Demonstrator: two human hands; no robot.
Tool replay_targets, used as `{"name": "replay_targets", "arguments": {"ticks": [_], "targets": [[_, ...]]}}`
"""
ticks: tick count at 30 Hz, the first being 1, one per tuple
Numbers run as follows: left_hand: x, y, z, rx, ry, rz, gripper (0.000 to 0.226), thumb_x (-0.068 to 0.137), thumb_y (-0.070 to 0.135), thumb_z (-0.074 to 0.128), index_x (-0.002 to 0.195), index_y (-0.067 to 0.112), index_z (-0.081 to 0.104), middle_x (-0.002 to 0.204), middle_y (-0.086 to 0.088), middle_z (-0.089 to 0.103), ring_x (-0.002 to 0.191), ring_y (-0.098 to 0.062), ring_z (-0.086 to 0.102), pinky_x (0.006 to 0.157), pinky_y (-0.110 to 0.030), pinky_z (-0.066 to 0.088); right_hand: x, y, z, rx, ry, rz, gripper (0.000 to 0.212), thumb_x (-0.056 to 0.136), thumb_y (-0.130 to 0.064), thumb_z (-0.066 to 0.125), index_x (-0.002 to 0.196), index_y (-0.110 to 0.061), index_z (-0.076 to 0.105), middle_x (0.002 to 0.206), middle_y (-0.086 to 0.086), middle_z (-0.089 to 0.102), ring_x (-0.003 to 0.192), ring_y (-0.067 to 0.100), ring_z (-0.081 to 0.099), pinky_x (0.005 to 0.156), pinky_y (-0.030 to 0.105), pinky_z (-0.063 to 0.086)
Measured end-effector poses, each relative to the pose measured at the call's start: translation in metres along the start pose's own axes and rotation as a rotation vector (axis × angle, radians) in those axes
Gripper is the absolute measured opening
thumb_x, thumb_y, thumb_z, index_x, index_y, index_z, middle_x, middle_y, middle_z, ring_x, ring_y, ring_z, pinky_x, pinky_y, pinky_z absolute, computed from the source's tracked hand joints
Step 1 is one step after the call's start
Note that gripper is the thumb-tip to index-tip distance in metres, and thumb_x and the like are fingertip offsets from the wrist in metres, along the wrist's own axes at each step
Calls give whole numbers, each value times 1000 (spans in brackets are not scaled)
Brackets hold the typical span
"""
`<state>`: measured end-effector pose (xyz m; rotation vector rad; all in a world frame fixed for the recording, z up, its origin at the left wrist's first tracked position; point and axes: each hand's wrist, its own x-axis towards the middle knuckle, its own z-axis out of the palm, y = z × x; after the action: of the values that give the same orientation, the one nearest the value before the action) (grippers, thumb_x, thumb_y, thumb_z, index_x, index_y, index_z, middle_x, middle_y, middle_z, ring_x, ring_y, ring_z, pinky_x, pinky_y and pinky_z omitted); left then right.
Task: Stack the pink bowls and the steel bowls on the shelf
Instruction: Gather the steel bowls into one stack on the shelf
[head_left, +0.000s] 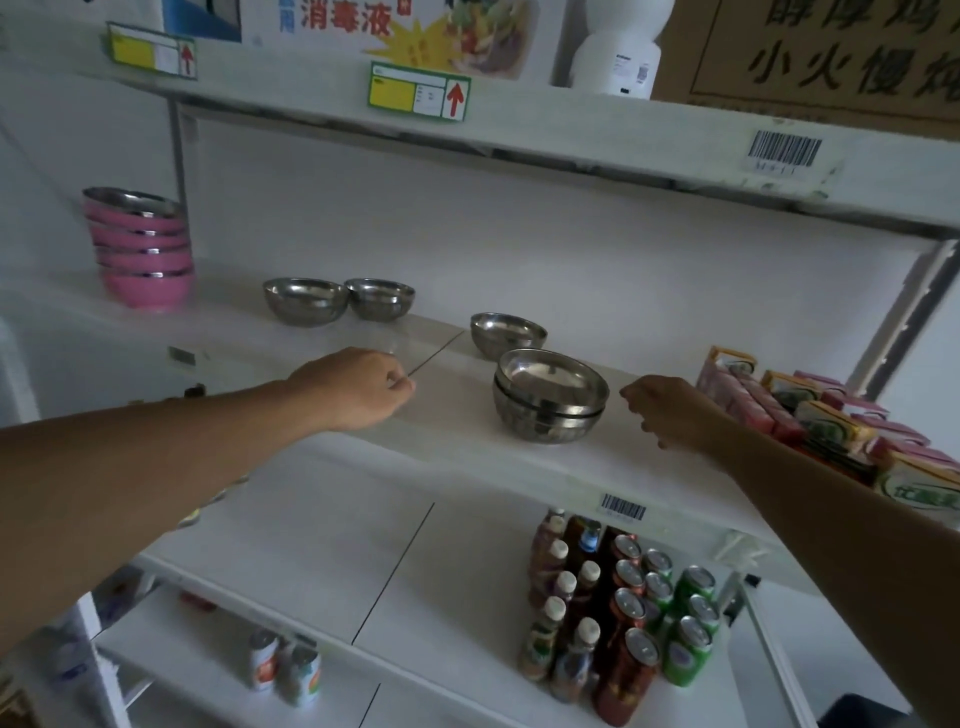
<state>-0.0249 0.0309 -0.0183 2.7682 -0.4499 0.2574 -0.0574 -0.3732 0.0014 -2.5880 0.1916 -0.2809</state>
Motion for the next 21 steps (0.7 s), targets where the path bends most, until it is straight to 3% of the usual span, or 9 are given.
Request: {"name": "replay_targets", "arguments": {"ticks": [4,7,11,14,17,21], "targets": [[15,-3,-3,20,21,-17,39,106,52,46,112,27,76,125,3,73,104,-22,61,87,-34,47,26,-8,-1,84,-42,29,23,109,-29,48,102,-27,70,109,11,75,86,35,74,76,46,60],[27,0,-5,40,34,-27,37,105,51,48,117,28,74,130,5,73,115,-24,65,94,-35,51,51,-7,0,71,-64,13,26,109,-32,48,110,-19,71,111,15,75,94,41,74,68,40,57],[47,4,-3,108,27,-48,32,103,47,45,93,27,68,113,3,73,104,-26,66,91,-38,55,90,-12,2,46,-92,-63,31,110,-34,46,119,-17,70,116,18,74,95,44,74,71,46,62],[65,6,-3,148,38,-59,36,104,44,44,81,22,60,97,1,71,96,-27,67,81,-36,54,123,-22,7,67,-118,-112,37,110,-34,45,130,-14,68,127,20,70,97,40,69,76,43,55],[78,8,-2,153,42,-113,41,104,51,44,81,21,61,86,8,67,88,-24,67,71,-30,48,151,-36,21,53,-124,-144,34,107,-36,43,118,-15,67,108,13,71,92,45,76,72,44,62],[91,15,1,186,12,-169,45,105,59,42,82,24,59,94,7,65,93,-22,66,74,-33,47,185,-45,42,-2,-122,-107,36,97,-43,47,99,-13,66,86,11,74,71,34,77,67,46,69]]}}
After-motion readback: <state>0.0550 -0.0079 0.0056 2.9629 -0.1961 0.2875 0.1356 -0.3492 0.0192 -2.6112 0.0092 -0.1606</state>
